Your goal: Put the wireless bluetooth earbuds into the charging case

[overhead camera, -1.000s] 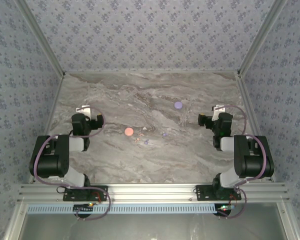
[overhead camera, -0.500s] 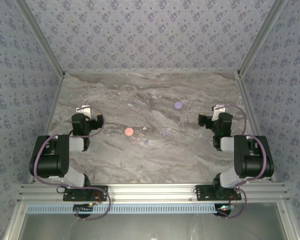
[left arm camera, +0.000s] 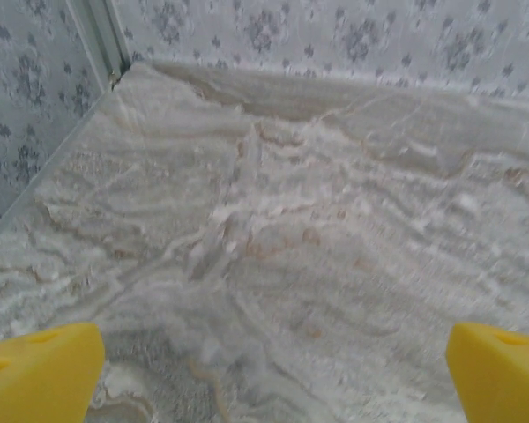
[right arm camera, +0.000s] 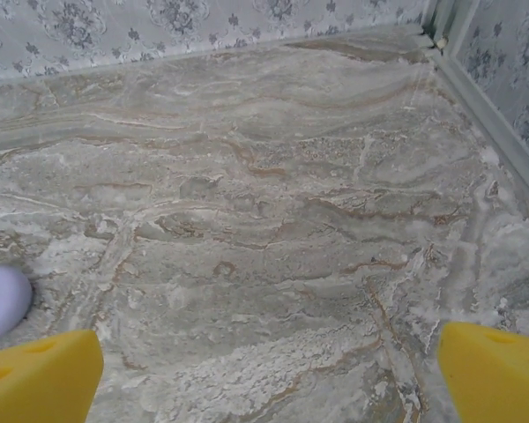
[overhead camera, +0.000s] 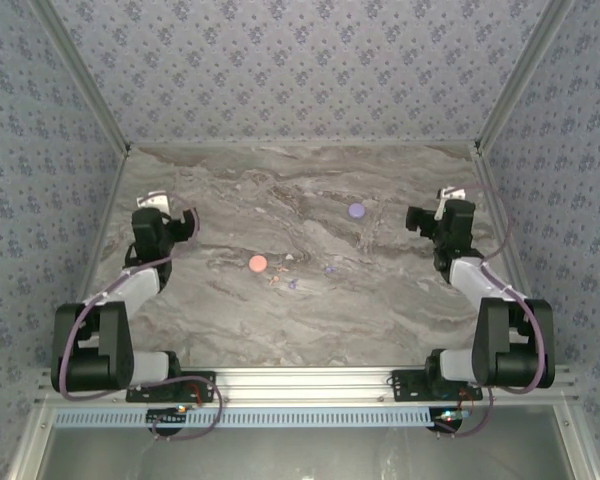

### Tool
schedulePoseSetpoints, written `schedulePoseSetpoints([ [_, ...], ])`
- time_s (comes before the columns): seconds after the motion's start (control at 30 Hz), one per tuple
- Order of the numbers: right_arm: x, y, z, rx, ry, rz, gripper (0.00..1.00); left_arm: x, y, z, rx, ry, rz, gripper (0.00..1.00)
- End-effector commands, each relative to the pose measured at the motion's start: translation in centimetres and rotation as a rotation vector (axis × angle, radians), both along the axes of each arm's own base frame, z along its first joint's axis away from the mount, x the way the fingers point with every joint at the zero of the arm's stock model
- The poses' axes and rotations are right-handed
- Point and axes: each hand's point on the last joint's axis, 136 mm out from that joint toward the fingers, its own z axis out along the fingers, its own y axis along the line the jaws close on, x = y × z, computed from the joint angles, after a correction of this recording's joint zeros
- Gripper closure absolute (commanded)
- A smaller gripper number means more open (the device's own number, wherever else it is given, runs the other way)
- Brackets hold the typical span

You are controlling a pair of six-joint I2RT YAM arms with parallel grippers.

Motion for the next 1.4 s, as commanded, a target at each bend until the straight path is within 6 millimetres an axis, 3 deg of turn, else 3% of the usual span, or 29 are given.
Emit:
schedulePoseSetpoints([
  [0.0,-1.2,1.4,-1.7,0.075,0.174,0.024,0.00,-0.4,-0.9,0.4,-0.102,0.120,-0.011,0.01],
  [0.17,0.1,4.2,-1.5,0.179,0.296,0.113,0.00,-0.3,-3.3,2.3,-0.168,0.174,-0.052,0.01],
  [0.33,1.4,7.7,-2.0,0.239,0.402,0.223,0.00,-0.8,-6.3,2.9,-0.234,0.276,-0.137,0.01],
  [0.63,3.6,13.2,-5.2,0.237,0.593,0.326,0.03,-2.1,-9.5,3.2,-0.322,0.346,-0.210,0.01],
  [0.83,5.2,14.3,-7.1,0.174,0.647,0.289,0.14,-2.2,-10.2,3.8,-0.366,0.351,-0.225,0.01],
  [1.03,6.9,15.7,-8.4,0.118,0.667,0.295,0.16,-2.1,-10.2,4.0,-0.365,0.360,-0.225,0.01],
  [1.37,8.1,16.9,-10.0,0.043,0.738,0.287,0.25,-2.3,-10.1,3.4,-0.363,0.397,-0.214,0.01],
])
